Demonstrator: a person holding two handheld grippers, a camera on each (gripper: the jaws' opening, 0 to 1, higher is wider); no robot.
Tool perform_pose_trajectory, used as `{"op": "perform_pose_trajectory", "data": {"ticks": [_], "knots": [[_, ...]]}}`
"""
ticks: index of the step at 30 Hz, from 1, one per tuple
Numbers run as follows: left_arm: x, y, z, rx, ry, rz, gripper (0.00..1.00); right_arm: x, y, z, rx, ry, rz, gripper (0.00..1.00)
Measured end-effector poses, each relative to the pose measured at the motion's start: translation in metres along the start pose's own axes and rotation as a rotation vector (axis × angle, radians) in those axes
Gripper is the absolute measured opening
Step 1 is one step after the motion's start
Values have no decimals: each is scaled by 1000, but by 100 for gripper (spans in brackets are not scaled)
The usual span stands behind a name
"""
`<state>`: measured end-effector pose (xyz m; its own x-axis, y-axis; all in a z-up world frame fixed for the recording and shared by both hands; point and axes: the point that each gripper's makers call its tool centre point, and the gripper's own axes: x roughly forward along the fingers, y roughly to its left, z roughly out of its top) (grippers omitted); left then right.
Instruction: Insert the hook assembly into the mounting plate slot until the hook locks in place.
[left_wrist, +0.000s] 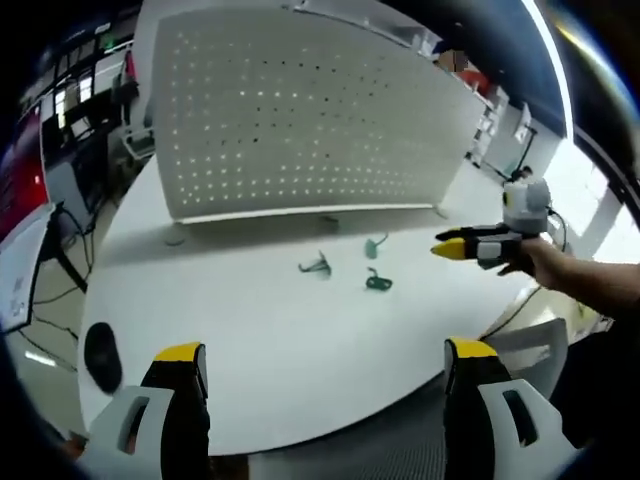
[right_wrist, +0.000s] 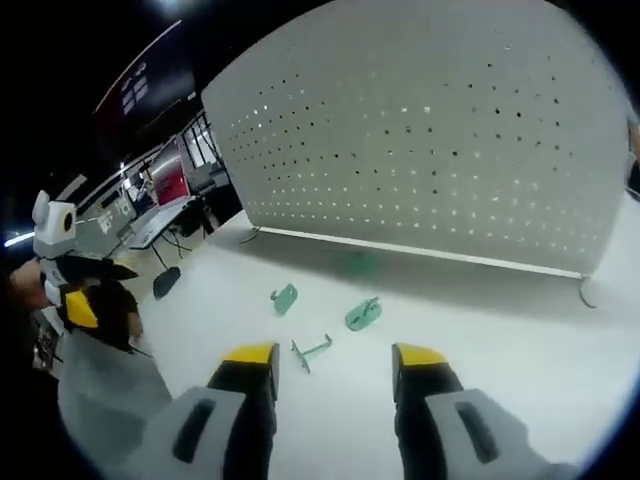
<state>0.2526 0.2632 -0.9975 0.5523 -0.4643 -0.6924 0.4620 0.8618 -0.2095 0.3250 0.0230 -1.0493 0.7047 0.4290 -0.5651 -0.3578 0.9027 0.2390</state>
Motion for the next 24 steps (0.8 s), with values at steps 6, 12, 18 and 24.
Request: {"op": "perform_pose_trajectory", "data": {"ticks": [6,12,18,24], "knots": [[2,4,-2,2,13,-2,100,31,-10,-6,25,48,-1,38],[3,8,-3,-3,8,5,100,55,-11,-9,90,85,14,37],[4,-1,-4,-8,14,-19,100,75,-24,1,108,81,-29,29],[10,-10,-4,0,20,-47,100,94,-30,-5,198,137,-55,25]]}}
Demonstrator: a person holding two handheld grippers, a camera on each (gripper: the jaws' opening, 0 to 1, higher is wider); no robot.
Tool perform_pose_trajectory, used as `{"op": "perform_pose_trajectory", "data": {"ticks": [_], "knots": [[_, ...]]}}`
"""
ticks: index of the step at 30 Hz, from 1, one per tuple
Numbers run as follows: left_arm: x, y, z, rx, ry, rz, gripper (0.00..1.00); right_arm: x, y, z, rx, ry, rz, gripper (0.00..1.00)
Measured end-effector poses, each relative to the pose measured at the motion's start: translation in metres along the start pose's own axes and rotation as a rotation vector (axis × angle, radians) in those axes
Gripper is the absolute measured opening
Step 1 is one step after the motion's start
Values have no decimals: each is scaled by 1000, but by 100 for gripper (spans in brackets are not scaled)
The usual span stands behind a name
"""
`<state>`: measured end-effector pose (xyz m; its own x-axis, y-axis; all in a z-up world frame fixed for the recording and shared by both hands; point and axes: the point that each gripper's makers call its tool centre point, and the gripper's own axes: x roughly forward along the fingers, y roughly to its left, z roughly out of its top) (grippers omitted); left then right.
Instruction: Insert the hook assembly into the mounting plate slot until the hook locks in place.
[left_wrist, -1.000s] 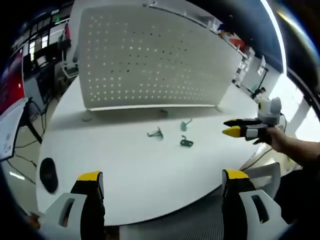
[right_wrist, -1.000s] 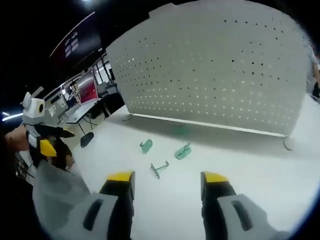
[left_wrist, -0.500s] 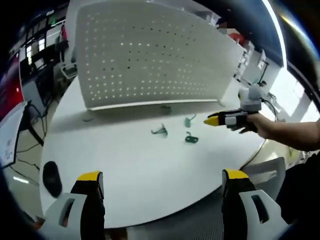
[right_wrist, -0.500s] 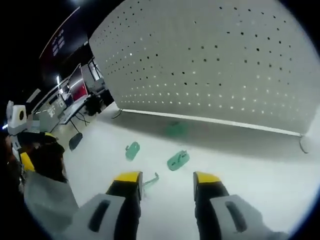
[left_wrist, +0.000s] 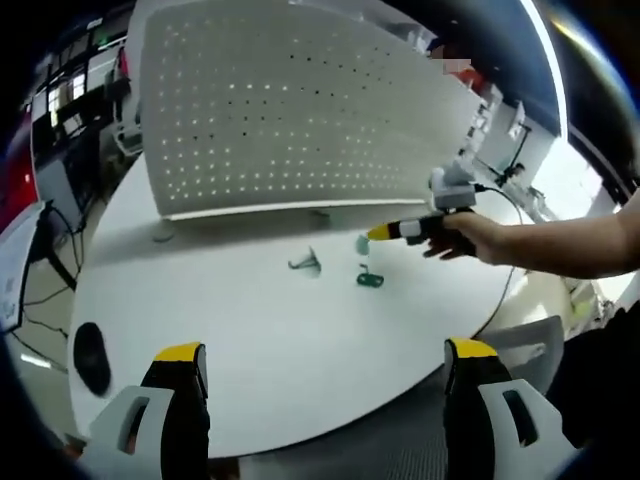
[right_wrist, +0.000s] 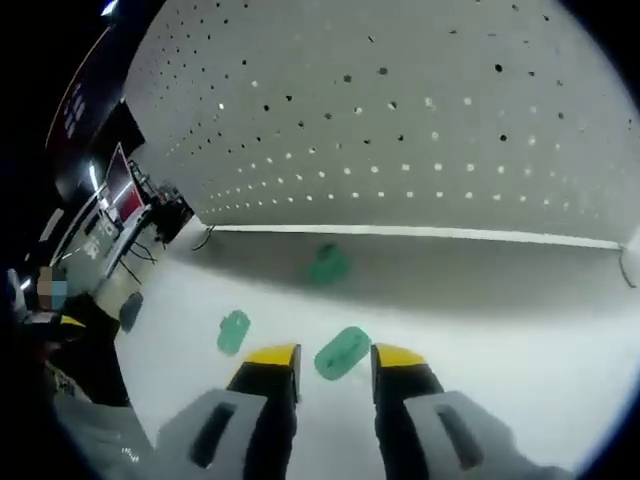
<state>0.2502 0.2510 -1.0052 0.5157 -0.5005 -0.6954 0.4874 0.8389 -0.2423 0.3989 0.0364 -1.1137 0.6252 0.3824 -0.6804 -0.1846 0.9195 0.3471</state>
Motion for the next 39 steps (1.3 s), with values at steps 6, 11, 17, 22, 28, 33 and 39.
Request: {"op": "perform_pose_trajectory", "data": {"ticks": [6,11,17,22,28,33,39], "knots": [[3,-4,-2,6,11,-16,100,9,-4,-1,15,57,-44,12],[5,-6,-4,4,15,-26,100,13,-3,1,8,77,-53,9],[5,-4,-3,2,14,-26,100,12,-3,0,-25,85,-68,4],[1,4,-3,-3,11,-10,100,9,-3,5,-69,74,-72,0],[-4,11,5,-2,-2,8,100,2,-2,6,-13,58,-55,0],[-9,18,15,-8,-20,18,100,-6,1,15,-22,32,-45,0],[-12,14,27,3,-49,18,100,-21,7,40,-23,-65,-30,0]]}}
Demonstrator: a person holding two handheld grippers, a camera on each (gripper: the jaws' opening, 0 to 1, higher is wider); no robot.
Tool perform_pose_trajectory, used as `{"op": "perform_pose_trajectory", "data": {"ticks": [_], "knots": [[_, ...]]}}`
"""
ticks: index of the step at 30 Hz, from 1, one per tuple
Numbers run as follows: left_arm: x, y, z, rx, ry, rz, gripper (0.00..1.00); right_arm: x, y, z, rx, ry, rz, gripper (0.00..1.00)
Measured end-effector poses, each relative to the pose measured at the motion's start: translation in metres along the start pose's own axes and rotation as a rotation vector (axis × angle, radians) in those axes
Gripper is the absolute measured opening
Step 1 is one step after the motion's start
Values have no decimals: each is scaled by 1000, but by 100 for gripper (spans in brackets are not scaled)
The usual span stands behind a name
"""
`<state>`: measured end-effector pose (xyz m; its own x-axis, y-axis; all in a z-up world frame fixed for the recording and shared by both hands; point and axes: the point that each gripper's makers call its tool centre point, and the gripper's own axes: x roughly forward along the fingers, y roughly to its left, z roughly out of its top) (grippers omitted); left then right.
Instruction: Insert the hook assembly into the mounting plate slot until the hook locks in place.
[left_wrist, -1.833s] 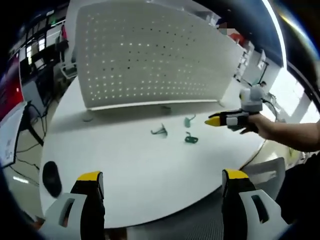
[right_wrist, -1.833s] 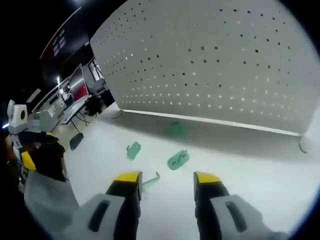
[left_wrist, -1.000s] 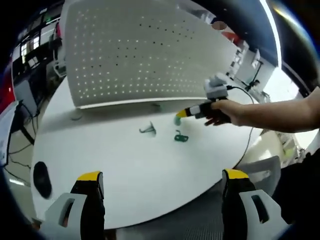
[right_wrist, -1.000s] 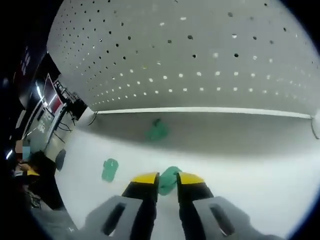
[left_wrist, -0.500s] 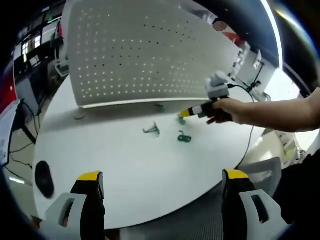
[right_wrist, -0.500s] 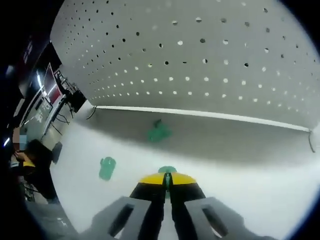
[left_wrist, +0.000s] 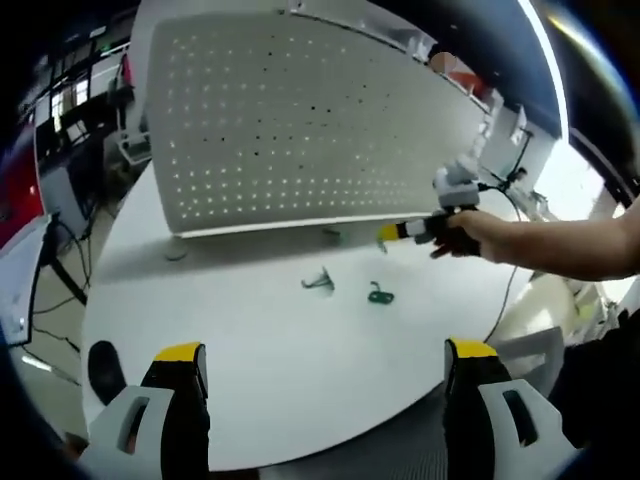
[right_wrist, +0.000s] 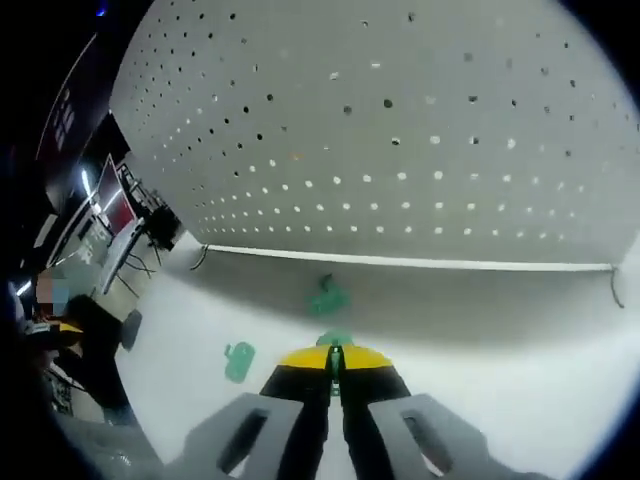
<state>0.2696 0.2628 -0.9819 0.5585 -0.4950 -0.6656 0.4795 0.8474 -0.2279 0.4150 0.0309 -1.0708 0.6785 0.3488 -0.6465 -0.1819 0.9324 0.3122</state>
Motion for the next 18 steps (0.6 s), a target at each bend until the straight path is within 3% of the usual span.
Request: {"op": "perform_pose_trajectory", "data": {"ticks": [5,7,10,14,18], "knots": [[5,-16,-3,0,14,-58,100,-17,12,20,-7,-71,32,0],[7,-27,4,-73,-16,-113,100,-27,20,29,-7,-109,52,0],[8,-27,11,-83,-40,-117,100,-45,33,42,-19,-175,70,0],[10,-28,20,-40,-56,-107,95,-62,44,41,-41,-230,64,0],[12,-33,29,-10,-82,-115,90,-77,66,37,-12,-259,126,0]]}}
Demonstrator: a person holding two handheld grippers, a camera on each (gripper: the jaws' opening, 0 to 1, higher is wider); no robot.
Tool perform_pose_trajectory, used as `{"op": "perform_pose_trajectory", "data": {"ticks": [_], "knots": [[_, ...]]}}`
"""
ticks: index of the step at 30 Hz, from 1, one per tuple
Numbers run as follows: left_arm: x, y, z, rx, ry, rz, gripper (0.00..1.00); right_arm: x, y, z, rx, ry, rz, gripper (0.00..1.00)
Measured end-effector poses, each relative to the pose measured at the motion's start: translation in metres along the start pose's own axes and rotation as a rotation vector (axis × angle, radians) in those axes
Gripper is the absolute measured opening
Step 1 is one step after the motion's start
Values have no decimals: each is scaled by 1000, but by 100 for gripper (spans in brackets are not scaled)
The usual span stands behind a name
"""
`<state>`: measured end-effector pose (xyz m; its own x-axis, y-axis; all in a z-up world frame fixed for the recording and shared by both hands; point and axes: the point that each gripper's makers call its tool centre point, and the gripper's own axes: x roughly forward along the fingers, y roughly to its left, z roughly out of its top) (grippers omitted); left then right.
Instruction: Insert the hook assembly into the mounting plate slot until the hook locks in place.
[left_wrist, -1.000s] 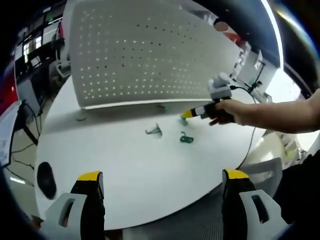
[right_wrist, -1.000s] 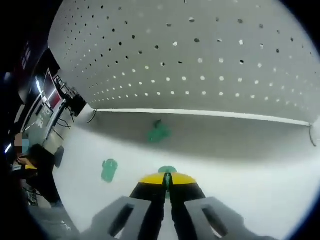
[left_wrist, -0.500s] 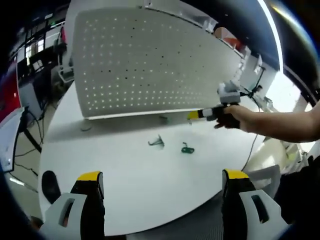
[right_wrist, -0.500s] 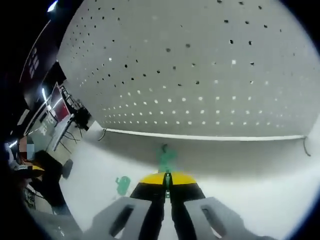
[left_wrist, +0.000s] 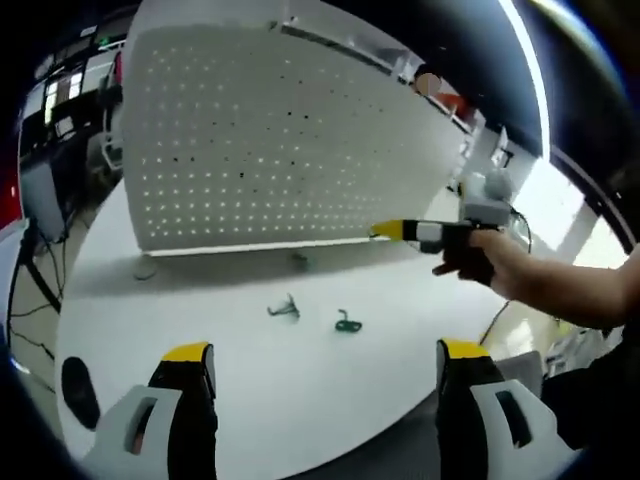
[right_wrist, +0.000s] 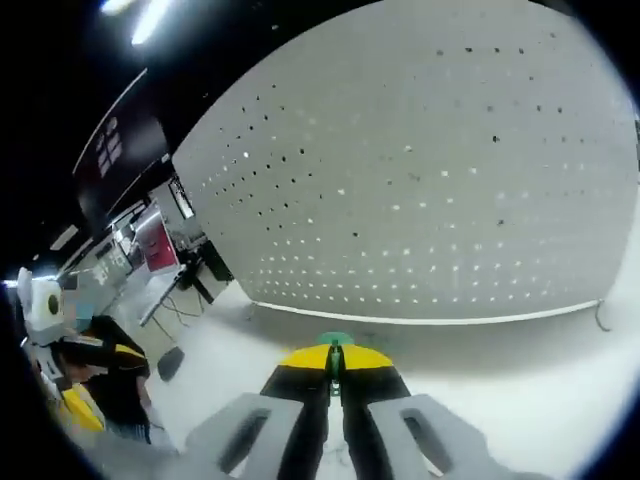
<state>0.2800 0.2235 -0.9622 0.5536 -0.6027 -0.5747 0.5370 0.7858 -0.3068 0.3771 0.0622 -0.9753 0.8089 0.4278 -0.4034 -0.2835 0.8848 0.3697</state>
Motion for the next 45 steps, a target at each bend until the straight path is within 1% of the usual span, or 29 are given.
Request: {"op": "perform_pose_trajectory", "data": {"ticks": [2,4,6,7,8,9,11,13,14,16,17,20,26,30,32,36,41,43,45], "knots": [[3,-7,2,15,-1,-23,86,-6,10,0,2,-11,14,0],[5,-13,3,30,7,-40,84,-13,29,4,16,-44,61,0],[7,-19,7,44,-5,-55,79,-21,44,6,34,-66,89,0],[8,-20,8,49,-5,-57,76,-25,56,10,56,-97,125,0],[8,-22,9,56,-6,-60,74,-28,60,10,62,-100,123,0],[9,-24,10,60,-8,-68,70,-31,66,8,46,-97,122,0],[11,-29,12,62,-10,-89,66,-33,77,6,40,-105,141,0],[13,-32,14,54,-10,-101,67,-35,90,1,86,-106,169,0],[14,-33,14,57,-11,-100,66,-36,96,-3,95,-104,179,0],[13,-36,16,69,-15,-104,62,-39,104,-6,95,-106,188,0],[13,-37,17,69,-20,-109,60,-41,111,-7,108,-110,210,0],[13,-38,17,66,-23,-111,55,-45,120,-9,119,-114,230,0],[11,-40,20,64,-45,-120,37,-48,132,-7,114,-123,262,0],[10,-41,23,53,-63,-122,31,-49,142,-5,103,-130,289,0],[9,-42,26,53,-73,-127,26,-51,147,-4,92,-132,304,0],[7,-42,30,47,-91,-128,19,-52,157,-5,76,-138,331,0],[4,-42,33,13,-114,-143,7,-54,167,-3,50,-152,351,0],[3,-44,34,-2,-120,-153,5,-55,170,-3,35,-160,356,0],[2,-44,35,-10,-129,-155,5,-56,171,-1,28,-168,355,0]]}}
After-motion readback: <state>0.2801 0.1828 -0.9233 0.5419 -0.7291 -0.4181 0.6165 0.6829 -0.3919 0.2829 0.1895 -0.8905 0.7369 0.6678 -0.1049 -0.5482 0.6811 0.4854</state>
